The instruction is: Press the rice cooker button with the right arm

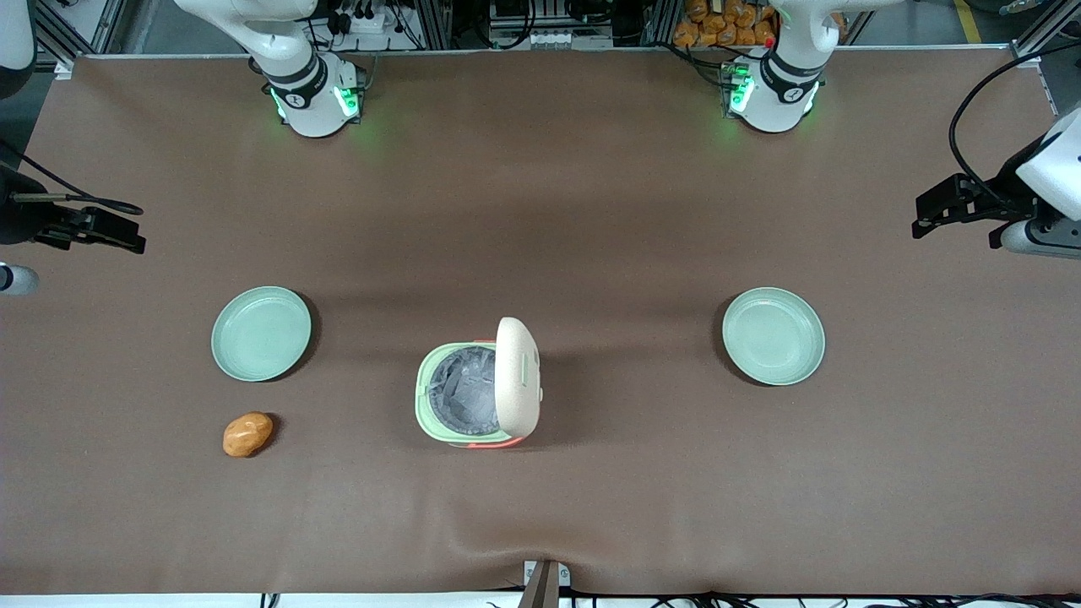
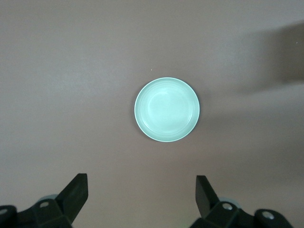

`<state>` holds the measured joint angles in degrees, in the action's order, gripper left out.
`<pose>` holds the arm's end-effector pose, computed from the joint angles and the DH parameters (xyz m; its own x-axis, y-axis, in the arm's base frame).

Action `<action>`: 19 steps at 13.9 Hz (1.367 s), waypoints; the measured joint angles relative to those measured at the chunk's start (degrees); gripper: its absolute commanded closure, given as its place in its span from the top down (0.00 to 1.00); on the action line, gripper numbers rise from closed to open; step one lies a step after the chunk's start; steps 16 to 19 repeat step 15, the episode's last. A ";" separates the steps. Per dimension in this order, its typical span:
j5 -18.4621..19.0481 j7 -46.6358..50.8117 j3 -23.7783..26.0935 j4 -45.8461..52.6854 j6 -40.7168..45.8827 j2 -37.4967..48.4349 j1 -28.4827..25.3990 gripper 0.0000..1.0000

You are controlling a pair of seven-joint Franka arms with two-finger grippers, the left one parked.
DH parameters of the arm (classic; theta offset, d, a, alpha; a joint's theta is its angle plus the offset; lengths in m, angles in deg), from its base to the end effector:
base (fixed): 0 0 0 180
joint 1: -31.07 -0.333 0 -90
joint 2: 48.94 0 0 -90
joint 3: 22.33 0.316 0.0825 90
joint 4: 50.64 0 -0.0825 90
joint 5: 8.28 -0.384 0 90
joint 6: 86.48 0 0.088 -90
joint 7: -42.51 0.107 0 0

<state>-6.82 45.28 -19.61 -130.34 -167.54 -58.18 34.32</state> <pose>0.5869 -0.0109 0.6033 0.9888 -0.0610 -0.1359 -0.0582 -0.9980 0.0245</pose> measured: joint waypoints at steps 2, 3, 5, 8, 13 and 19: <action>0.00 0.00 0.00 -1.45 -1.71 -0.01 0.01 1.00; 0.00 0.00 0.00 -1.85 -1.91 -0.01 0.02 1.00; 0.00 0.00 -0.03 -1.98 -1.91 0.03 0.14 1.00; 0.00 -0.15 -0.21 -1.98 -1.91 0.25 0.35 1.00; 0.00 -2.39 -2.00 -1.98 -1.91 0.31 0.70 1.00; 0.00 -2.42 -1.98 -1.98 -1.91 0.31 0.71 1.00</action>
